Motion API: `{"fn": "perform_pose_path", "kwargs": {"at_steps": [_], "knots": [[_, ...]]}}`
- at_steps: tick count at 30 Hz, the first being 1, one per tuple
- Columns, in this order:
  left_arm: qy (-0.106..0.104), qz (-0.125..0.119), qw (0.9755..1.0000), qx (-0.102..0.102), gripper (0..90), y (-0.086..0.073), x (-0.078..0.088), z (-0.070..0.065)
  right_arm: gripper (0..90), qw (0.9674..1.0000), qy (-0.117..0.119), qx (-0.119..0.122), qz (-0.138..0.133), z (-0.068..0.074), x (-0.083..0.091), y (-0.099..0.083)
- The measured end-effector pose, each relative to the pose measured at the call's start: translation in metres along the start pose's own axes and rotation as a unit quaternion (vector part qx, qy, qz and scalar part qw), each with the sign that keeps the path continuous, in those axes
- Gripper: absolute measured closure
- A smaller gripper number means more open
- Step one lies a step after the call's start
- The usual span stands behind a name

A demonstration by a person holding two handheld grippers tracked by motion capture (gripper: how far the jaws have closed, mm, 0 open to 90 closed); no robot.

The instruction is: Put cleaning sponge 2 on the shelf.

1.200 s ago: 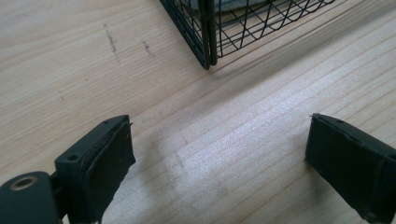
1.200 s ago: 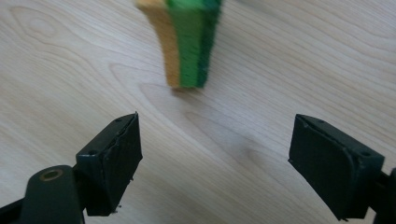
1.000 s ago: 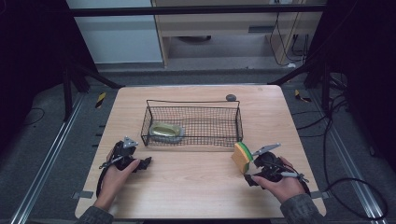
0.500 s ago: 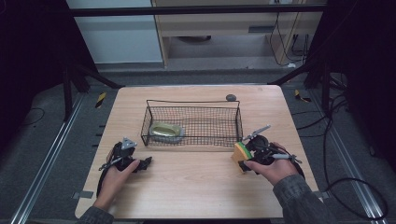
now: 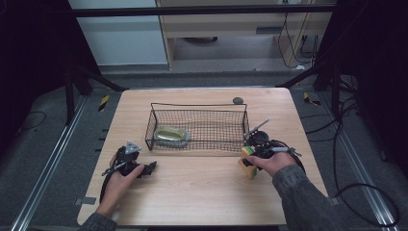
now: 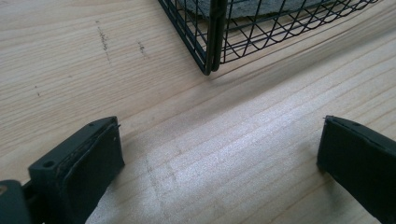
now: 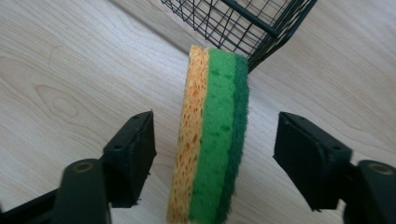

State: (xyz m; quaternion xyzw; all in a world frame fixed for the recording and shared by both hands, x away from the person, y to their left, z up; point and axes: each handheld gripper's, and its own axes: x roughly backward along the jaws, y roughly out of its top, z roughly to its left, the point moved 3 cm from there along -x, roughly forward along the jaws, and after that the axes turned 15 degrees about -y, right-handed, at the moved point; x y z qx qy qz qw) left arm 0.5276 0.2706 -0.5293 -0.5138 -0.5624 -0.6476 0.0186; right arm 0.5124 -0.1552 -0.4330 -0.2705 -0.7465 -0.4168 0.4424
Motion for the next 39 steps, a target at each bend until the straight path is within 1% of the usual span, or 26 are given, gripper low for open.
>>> {"fn": "perform_pose_path", "kwargs": {"at_steps": [1, 2, 3, 4, 5, 7, 8, 9, 12, 14, 17, 19, 20, 21, 22, 23, 26, 29, 31, 33, 36, 37, 39], "knots": [[0.000, 0.000, 1.0000, 0.000, 0.0, 0.000, 0.000, 0.000, 31.0, 1.0000, 0.000, 0.000, 0.000, 0.000, 0.000, 0.000], [0.000, 0.000, 1.0000, 0.000, 0.0, 0.000, 0.000, 0.000, 36.5, 1.0000, 0.002, -0.002, 0.007, 0.001, -0.005, 0.001], [0.000, 0.000, 1.0000, 0.000, 0.0, 0.000, 0.000, 0.000, 36.5, 1.0000, 0.002, -0.002, 0.007, 0.001, -0.005, 0.001], [0.000, 0.000, 1.0000, 0.000, 0.0, 0.000, 0.000, 0.000, 40.0, 0.9999, 0.004, -0.002, 0.010, 0.001, -0.006, 0.002], [0.000, 0.000, 1.0000, 0.000, 0.0, 0.000, 0.000, 0.000, 48.4, 0.9999, 0.005, 0.002, 0.013, 0.001, -0.008, 0.002], [0.000, 0.000, 1.0000, 0.000, 0.0, 0.000, 0.000, 0.000, 59.6, 0.9999, 0.007, 0.001, 0.013, 0.000, -0.008, 0.002], [0.000, 0.000, 1.0000, 0.000, 0.0, 0.000, 0.000, 0.000, 63.0, 0.9999, 0.009, 0.002, 0.010, -0.002, -0.006, 0.002], [0.000, 0.000, 1.0000, 0.000, 0.0, 0.000, 0.000, 0.000, 63.9, 0.9999, 0.010, 0.002, 0.006, -0.005, -0.004, 0.002], [0.000, 0.000, 1.0000, 0.000, 0.0, 0.000, 0.000, 0.000, 64.2, 0.9999, 0.013, 0.001, 0.001, -0.011, 0.000, 0.000], [0.000, 0.000, 1.0000, 0.000, 0.0, 0.000, 0.000, 0.000, 64.1, 0.9999, 0.011, 0.007, -0.004, -0.017, 0.004, -0.003], [0.000, 0.000, 1.0000, -0.001, 0.0, 0.000, 0.000, 0.000, 64.2, 0.9999, -0.003, 0.013, -0.010, -0.031, 0.008, -0.007], [0.000, -0.001, 1.0000, 0.001, 0.0, 0.000, 0.000, 0.000, 64.2, 0.9998, -0.011, 0.010, -0.013, -0.041, 0.010, -0.008], [0.000, -0.002, 1.0000, 0.003, 0.0, 0.000, -0.001, 0.000, 64.2, 0.9996, -0.016, 0.012, -0.021, -0.050, 0.010, -0.008], [0.000, -0.002, 1.0000, 0.003, 0.0, 0.000, -0.001, 0.000, 64.2, 0.9996, -0.018, 0.008, -0.022, -0.054, 0.010, -0.008], [0.000, -0.002, 1.0000, 0.003, 0.0, 0.000, -0.001, 0.000, 64.3, 0.9993, -0.023, 0.006, -0.030, -0.063, 0.010, -0.006], [0.000, -0.002, 1.0000, 0.003, 0.0, 0.000, -0.001, 0.000, 64.2, 0.9991, -0.027, 0.002, -0.031, -0.068, 0.010, -0.004], [0.000, -0.002, 1.0000, 0.003, 0.0, 0.000, -0.001, 0.000, 64.2, 0.9986, -0.034, 0.002, -0.041, -0.080, 0.011, 0.004], [0.000, -0.002, 1.0000, 0.003, 0.0, 0.000, -0.001, 0.000, 64.4, 0.9975, -0.042, 0.004, -0.056, -0.089, 0.016, 0.018], [0.000, -0.002, 1.0000, 0.003, 0.0, 0.000, -0.001, 0.000, 64.4, 0.9970, -0.045, 0.005, -0.062, -0.092, 0.019, 0.024], [0.000, -0.004, 1.0000, 0.005, 0.0, 0.000, -0.001, -0.001, 64.4, 0.9960, -0.049, 0.007, -0.075, -0.095, 0.025, 0.033], [0.000, -0.004, 1.0000, 0.005, 0.0, 0.000, -0.001, -0.001, 64.4, 0.9946, -0.048, 0.010, -0.092, -0.099, 0.034, 0.047], [0.000, -0.004, 1.0000, 0.005, 0.0, 0.000, -0.001, -0.001, 64.4, 0.9946, -0.048, 0.010, -0.092, -0.099, 0.034, 0.047], [0.000, -0.004, 1.0000, 0.003, 0.0, 0.000, -0.001, 0.000, 64.4, 0.9939, -0.048, 0.012, -0.099, -0.100, 0.039, 0.054]]}}
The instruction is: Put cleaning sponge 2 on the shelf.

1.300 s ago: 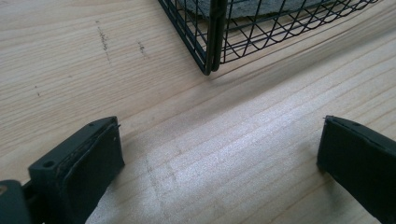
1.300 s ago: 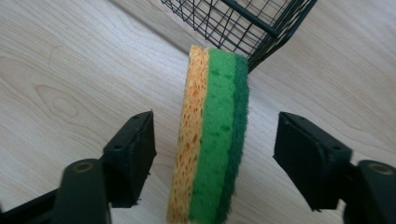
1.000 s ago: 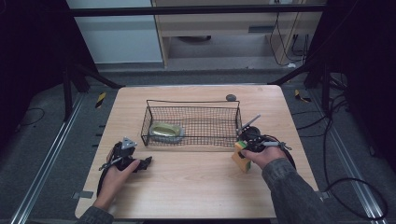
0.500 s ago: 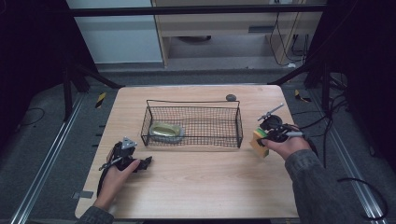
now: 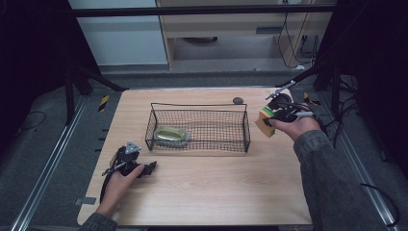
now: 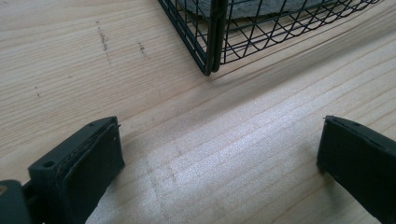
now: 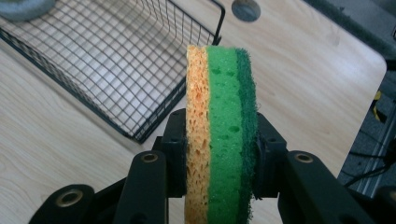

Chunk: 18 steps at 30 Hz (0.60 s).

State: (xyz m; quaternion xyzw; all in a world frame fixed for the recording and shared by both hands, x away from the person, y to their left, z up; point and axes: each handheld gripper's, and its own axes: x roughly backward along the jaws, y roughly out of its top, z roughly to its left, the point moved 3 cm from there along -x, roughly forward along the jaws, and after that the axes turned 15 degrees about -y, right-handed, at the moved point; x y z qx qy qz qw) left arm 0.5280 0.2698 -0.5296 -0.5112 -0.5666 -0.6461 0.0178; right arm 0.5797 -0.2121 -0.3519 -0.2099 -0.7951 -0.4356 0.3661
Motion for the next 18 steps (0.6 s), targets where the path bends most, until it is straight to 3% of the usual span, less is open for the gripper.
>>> {"fn": "perform_pose_path", "kwargs": {"at_steps": [1, 18], "knots": [[0.000, 0.000, 1.0000, 0.000, 0.0, 0.000, 0.000, 0.000, 64.3, 1.0000, 0.002, 0.001, -0.007, -0.001, 0.003, 0.008], [0.000, 0.001, 1.0000, 0.000, 0.0, 0.000, 0.000, 0.000, 64.6, 0.9992, 0.003, 0.011, -0.038, -0.001, 0.014, 0.043]]}}
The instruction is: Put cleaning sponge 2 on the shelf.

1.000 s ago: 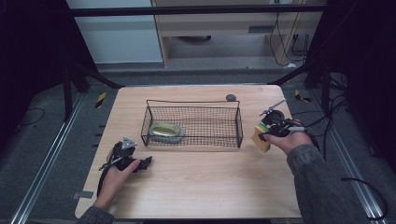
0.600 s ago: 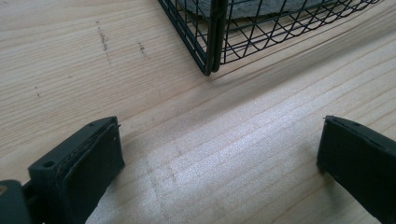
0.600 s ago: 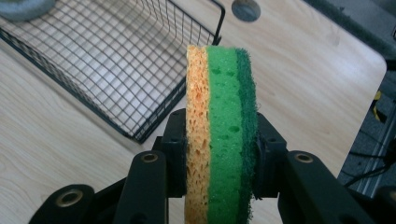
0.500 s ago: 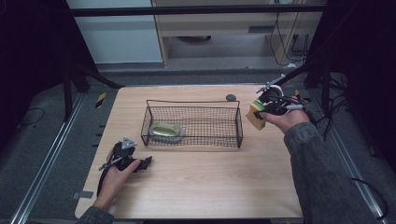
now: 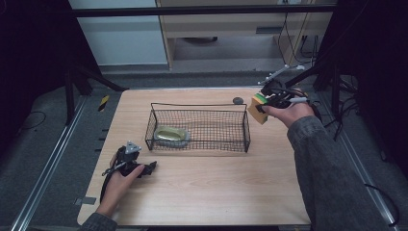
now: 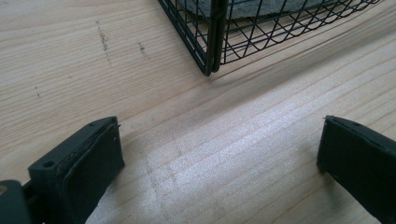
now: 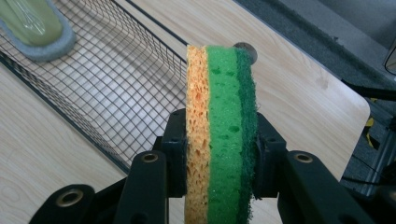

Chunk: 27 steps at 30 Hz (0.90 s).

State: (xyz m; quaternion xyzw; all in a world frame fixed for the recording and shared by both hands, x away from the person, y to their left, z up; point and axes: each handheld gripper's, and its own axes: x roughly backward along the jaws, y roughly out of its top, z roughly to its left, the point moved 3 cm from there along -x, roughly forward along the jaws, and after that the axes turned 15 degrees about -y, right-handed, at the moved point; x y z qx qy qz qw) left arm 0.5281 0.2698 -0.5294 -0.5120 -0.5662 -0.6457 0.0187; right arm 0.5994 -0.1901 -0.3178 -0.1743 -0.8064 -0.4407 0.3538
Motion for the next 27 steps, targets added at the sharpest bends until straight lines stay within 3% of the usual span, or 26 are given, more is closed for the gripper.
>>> {"fn": "perform_pose_path", "kwargs": {"at_steps": [13, 27], "knots": [[0.000, 0.001, 1.0000, 0.000, 0.0, 0.000, 0.000, 0.000, 64.7, 0.9995, 0.021, 0.013, -0.019, 0.020, -0.017, 0.023], [0.001, 0.000, 1.0000, 0.000, 0.0, 0.001, -0.001, 0.000, 64.6, 0.9989, 0.042, 0.016, -0.015, 0.030, -0.036, 0.026]]}}
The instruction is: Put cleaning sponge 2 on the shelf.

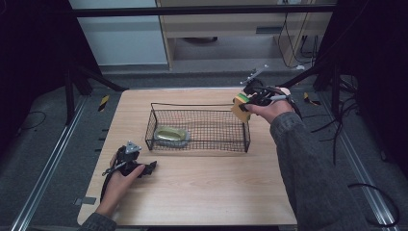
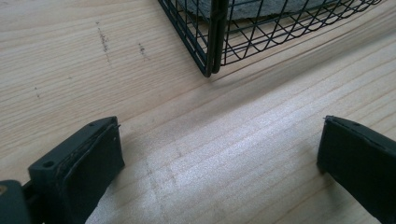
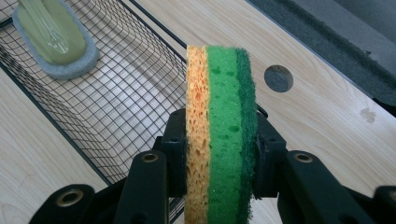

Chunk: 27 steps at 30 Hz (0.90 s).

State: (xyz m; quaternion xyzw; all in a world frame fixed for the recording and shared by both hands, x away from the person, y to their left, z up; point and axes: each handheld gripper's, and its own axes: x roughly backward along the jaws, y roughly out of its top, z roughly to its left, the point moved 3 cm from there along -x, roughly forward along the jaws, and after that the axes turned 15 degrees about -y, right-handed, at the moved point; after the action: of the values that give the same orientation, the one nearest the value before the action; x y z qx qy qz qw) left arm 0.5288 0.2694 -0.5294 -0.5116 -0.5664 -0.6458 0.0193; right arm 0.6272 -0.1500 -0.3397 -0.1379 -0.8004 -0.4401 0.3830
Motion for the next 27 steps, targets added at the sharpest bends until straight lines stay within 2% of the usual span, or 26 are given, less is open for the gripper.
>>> {"fn": "perform_pose_path", "kwargs": {"at_steps": [8, 27], "knots": [[0.000, -0.001, 1.0000, 0.000, 0.0, 0.000, 0.000, 0.000, 64.6, 0.9998, 0.013, -0.002, 0.013, 0.003, -0.023, -0.007], [0.000, -0.001, 1.0000, 0.000, 0.0, 0.000, 0.000, 0.000, 64.6, 0.9995, 0.019, -0.005, 0.025, 0.007, -0.043, -0.013]]}}
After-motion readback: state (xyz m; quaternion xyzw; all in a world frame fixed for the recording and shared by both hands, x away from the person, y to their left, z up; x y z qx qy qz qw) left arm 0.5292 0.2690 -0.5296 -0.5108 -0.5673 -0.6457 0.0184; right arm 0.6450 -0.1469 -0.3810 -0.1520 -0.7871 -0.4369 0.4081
